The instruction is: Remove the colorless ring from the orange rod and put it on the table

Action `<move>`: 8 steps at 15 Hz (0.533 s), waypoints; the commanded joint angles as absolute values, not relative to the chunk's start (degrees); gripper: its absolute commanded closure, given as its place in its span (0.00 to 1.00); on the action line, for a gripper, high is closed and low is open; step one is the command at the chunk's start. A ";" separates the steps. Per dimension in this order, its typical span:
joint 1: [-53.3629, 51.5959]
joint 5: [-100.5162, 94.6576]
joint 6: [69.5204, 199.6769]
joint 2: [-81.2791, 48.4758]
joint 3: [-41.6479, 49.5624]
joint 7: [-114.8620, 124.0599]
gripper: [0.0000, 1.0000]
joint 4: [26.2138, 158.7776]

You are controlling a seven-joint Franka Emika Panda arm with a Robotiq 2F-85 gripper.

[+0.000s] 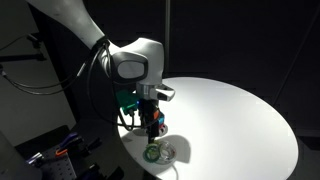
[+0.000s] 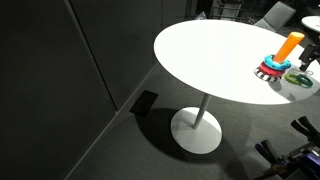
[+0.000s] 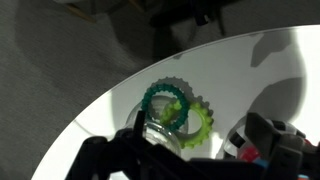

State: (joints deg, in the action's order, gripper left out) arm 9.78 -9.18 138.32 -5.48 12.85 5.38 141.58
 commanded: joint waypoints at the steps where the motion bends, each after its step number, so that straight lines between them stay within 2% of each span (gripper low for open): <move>1: 9.81 -8.93 130.99 0.18 11.99 3.48 0.00 140.10; 8: 9.59 -7.87 124.08 9.81 10.02 3.22 0.00 137.69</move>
